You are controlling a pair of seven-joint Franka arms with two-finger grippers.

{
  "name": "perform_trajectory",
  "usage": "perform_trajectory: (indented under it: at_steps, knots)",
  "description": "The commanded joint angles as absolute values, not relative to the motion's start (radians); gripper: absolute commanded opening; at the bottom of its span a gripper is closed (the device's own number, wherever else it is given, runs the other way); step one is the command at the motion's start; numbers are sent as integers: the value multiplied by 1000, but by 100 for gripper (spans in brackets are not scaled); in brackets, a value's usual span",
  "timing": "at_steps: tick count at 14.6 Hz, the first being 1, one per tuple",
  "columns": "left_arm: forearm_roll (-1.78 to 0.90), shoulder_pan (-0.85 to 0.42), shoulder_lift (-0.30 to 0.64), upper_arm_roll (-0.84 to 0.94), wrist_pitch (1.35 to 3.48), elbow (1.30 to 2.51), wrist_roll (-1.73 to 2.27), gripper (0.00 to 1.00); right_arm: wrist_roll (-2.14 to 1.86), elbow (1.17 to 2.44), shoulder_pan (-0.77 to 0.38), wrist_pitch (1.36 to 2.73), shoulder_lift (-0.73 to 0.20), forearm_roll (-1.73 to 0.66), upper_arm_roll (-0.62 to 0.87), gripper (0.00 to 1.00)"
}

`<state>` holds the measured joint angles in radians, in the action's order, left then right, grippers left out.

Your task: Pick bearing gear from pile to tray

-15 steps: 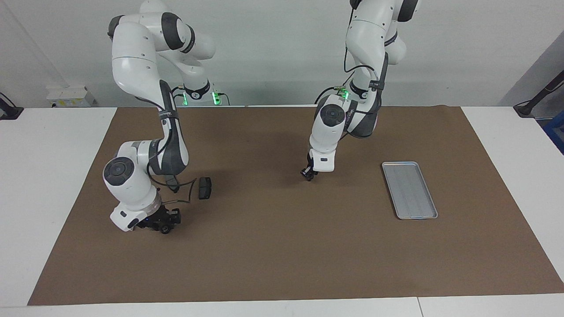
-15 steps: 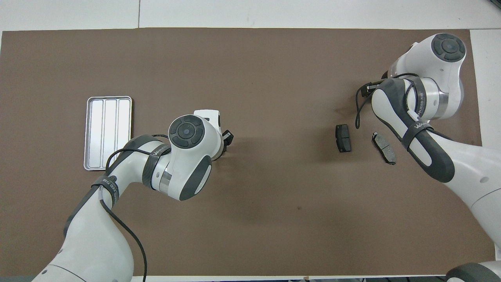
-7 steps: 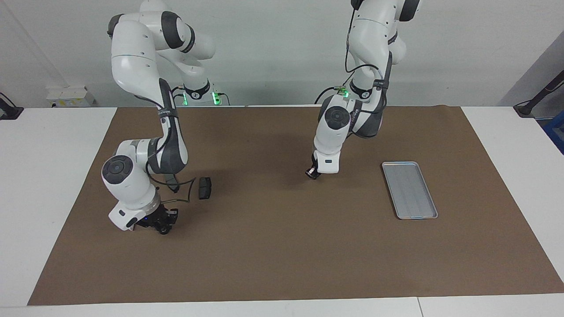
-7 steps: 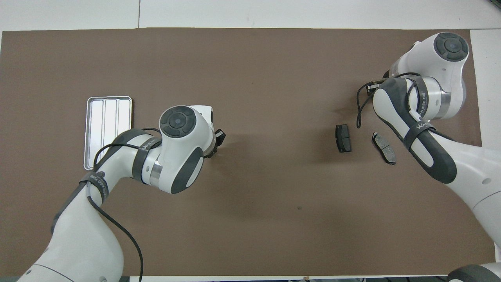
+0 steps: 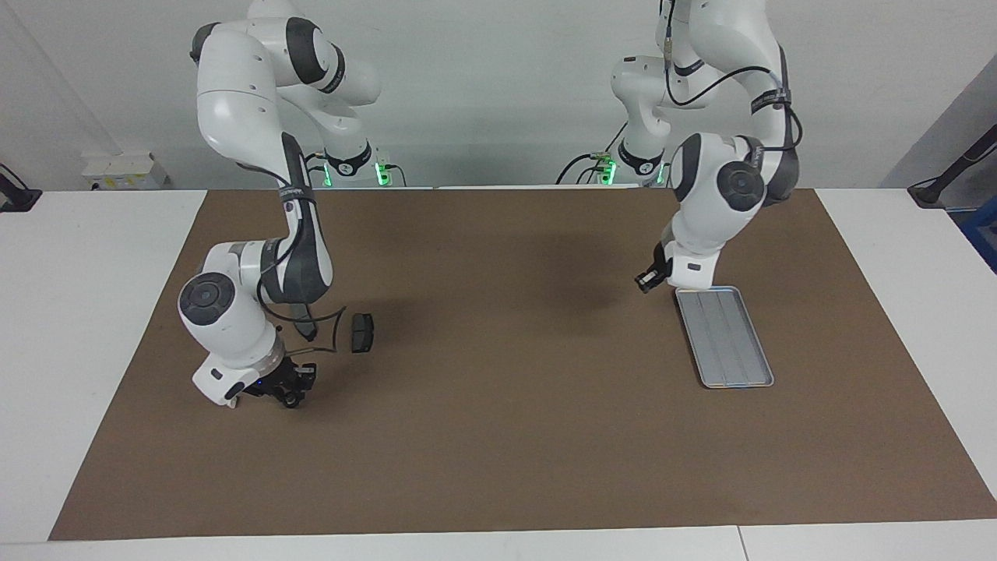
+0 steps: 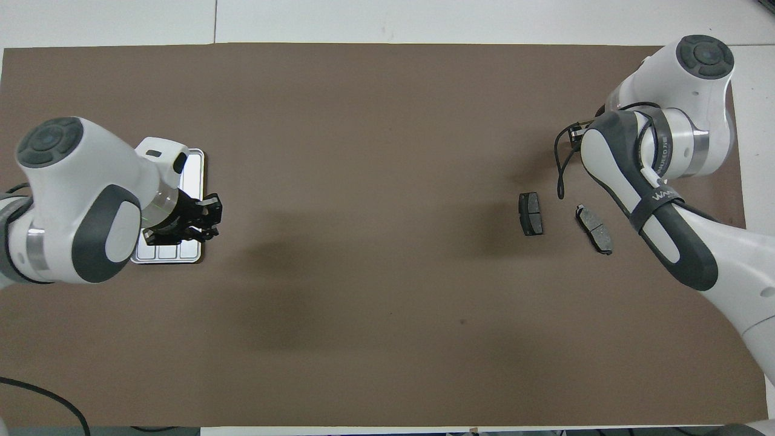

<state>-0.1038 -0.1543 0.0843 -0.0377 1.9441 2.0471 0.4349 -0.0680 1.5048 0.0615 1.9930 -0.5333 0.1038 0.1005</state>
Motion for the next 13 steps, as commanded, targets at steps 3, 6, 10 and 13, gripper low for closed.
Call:
perform_trajectory:
  at_steps: [3, 6, 10, 13]
  knots:
    - [-110, -5, 38, -23, 2141, 2221, 180, 0, -10, 1411, -58, 1656, -339, 101, 107, 0]
    - [-110, 25, 51, -23, 2198, 2243, 150, 0, 306, 1407, -182, 1540, -244, 17, 107, 0]
    - [-110, 25, 71, -23, 2267, 2267, 155, 0, 846, 1417, -383, 1595, -236, -67, 107, 0]
    - [-110, 23, 92, -23, 2292, 2267, 158, 0, 1078, 1427, -500, 1689, -288, -80, 107, 0]
